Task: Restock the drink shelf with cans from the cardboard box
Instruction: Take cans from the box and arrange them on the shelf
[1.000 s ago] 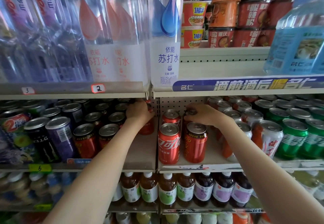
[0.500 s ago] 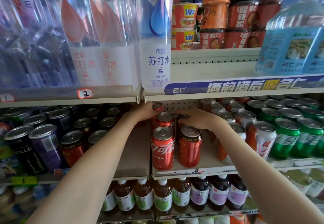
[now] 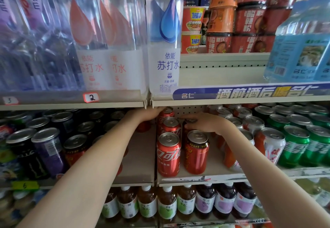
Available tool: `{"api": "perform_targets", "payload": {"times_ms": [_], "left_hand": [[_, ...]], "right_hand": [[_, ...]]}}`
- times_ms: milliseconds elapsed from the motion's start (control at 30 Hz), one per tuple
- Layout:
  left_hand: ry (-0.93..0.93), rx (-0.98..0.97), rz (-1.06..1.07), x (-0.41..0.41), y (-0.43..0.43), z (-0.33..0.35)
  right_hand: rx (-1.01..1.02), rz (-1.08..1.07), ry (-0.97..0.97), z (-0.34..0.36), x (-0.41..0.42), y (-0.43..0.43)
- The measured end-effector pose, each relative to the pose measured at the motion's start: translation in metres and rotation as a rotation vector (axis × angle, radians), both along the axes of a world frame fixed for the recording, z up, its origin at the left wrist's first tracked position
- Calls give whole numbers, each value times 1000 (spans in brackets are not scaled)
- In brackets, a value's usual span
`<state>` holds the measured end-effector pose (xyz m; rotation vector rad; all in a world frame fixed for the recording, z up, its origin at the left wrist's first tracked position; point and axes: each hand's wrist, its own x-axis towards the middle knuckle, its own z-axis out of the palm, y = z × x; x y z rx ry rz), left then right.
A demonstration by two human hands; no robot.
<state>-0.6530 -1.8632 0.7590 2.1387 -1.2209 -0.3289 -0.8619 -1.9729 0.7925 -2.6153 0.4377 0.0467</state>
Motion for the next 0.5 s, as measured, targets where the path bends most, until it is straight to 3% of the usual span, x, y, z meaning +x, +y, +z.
{"api": "perform_targets", "payload": {"times_ms": [100, 233, 500], "left_hand": [[-78, 148, 207, 15, 2, -6], [-355, 367, 382, 12, 12, -8], [-256, 251, 469, 15, 8, -14]], "right_hand": [[6, -25, 21, 0, 0, -2], [84, -103, -15, -5, 2, -5], [74, -197, -183, -7, 15, -7]]}}
